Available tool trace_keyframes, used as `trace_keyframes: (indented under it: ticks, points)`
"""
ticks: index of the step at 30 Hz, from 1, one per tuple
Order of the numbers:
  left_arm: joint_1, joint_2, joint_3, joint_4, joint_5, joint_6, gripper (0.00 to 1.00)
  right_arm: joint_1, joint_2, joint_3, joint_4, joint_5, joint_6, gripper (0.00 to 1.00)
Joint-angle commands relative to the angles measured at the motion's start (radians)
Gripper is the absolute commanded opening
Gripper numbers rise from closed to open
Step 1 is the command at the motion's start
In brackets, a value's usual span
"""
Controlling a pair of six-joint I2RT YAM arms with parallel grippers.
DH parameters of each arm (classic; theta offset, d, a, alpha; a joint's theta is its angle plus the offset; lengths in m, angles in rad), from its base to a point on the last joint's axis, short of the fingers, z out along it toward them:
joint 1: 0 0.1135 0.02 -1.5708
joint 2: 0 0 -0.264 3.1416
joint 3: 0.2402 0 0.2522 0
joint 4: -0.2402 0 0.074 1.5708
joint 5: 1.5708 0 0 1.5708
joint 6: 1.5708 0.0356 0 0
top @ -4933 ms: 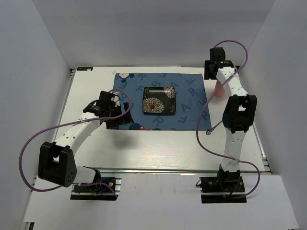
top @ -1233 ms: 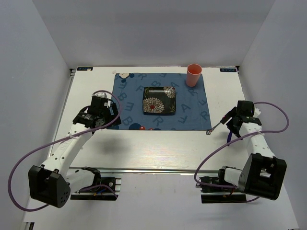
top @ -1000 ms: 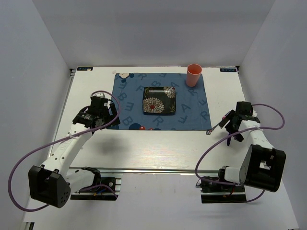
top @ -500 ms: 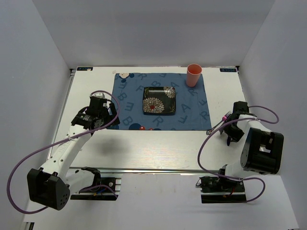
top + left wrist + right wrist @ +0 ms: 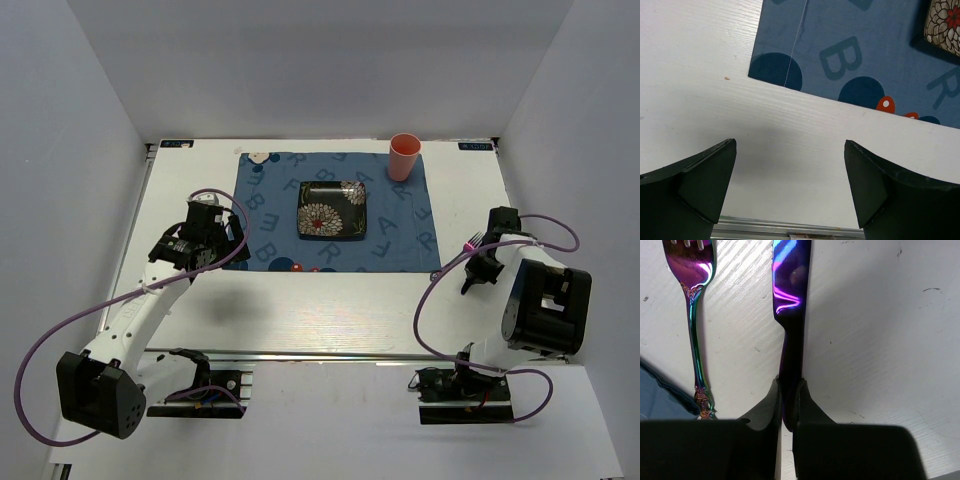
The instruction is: Set the dinner table for one person
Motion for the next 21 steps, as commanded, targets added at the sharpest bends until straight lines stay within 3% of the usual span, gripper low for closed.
trace_keyframes:
  ticks: [1, 4, 10, 21]
  points:
    - [0.003, -0.019, 0.001, 0.008, 0.013, 0.013, 0.98, 0.002, 0.091, -0.083, 0.004, -0.054, 0.005, 0.00]
    - [0.003, -0.022, -0.002, 0.009, 0.015, 0.013, 0.98, 0.008, 0.071, -0.100, 0.004, -0.052, 0.023, 0.00]
    - [0.003, -0.028, -0.005, 0.016, 0.020, 0.018, 0.98, 0.010, -0.129, -0.102, -0.028, 0.076, 0.069, 0.00]
    - [0.003, -0.027, -0.006, 0.022, 0.030, 0.021, 0.98, 0.088, -0.248, 0.013, -0.128, 0.151, 0.048, 0.00]
